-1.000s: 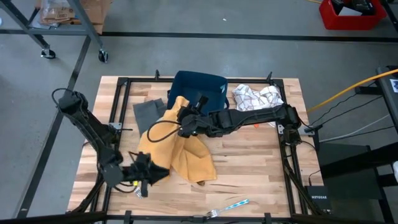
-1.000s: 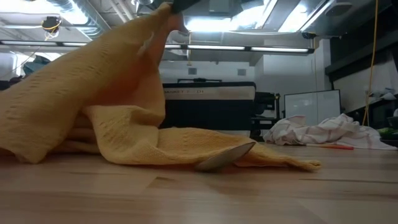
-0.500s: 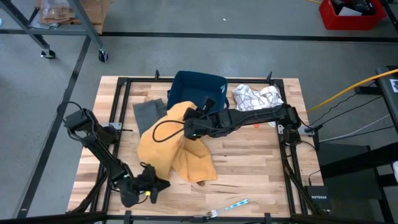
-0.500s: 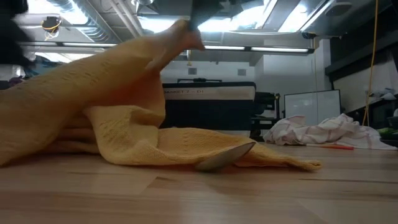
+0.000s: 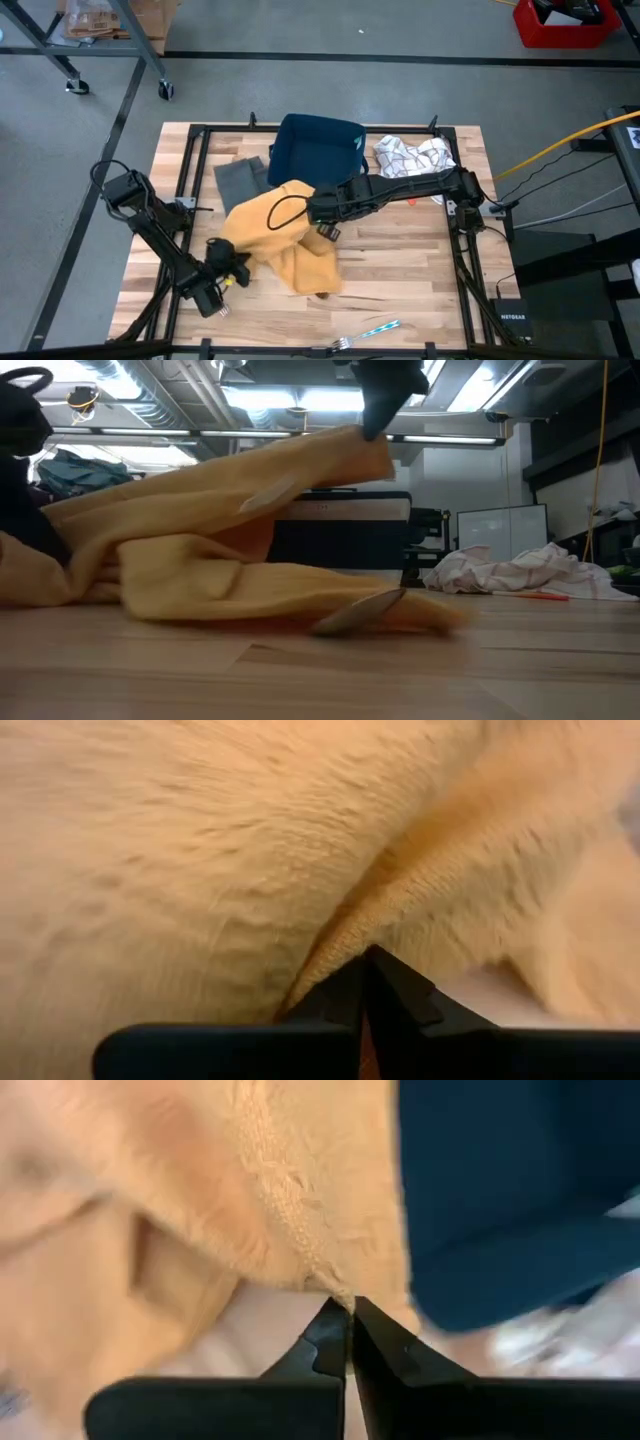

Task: Fold towel
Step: Fold the yellow towel

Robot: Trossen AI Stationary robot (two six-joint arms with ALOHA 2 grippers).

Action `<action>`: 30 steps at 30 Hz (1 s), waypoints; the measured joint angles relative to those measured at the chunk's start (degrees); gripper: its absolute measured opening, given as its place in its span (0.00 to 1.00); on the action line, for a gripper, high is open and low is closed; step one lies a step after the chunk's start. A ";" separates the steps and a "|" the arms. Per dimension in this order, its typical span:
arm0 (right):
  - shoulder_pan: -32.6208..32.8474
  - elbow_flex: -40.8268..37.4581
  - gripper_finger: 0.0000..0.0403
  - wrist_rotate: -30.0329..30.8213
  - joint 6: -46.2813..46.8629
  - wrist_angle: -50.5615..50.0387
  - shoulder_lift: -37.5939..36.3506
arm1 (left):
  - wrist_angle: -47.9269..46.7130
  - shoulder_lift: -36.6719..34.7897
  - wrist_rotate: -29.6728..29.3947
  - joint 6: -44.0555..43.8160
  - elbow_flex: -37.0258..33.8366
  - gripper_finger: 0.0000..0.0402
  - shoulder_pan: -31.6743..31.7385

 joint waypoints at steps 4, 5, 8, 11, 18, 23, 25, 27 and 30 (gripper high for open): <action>0.00 0.00 0.03 -10.36 3.72 -0.47 0.00 | -13.87 -2.36 0.06 -5.46 0.00 0.00 0.36; 0.00 0.00 0.03 -12.31 4.84 -0.49 0.00 | -16.20 -3.53 0.01 -4.92 0.00 0.01 0.70; 0.00 0.00 0.03 -15.79 6.52 -0.46 0.00 | -21.70 -8.06 -0.03 -2.71 0.00 0.02 2.09; 0.00 0.00 0.03 -15.97 6.65 -0.16 0.00 | -24.50 -13.83 -0.19 -2.52 0.00 0.02 2.88; 0.00 0.00 0.03 -15.72 6.72 2.97 0.00 | -22.33 -27.70 -0.17 10.48 0.00 0.01 2.80; 0.00 0.00 0.03 -15.71 6.69 6.19 0.00 | -21.81 -34.67 -0.03 23.77 0.04 0.03 2.80; 0.00 0.00 0.03 -15.73 6.69 6.59 0.00 | -21.88 -36.27 0.07 30.31 0.04 0.03 2.80; 0.00 0.00 0.03 -15.71 6.69 6.57 0.00 | -21.88 -37.60 0.09 37.17 0.04 0.03 2.80; 0.00 0.00 0.03 -15.71 6.69 6.39 0.00 | -21.89 -38.48 0.13 43.75 0.04 0.06 2.80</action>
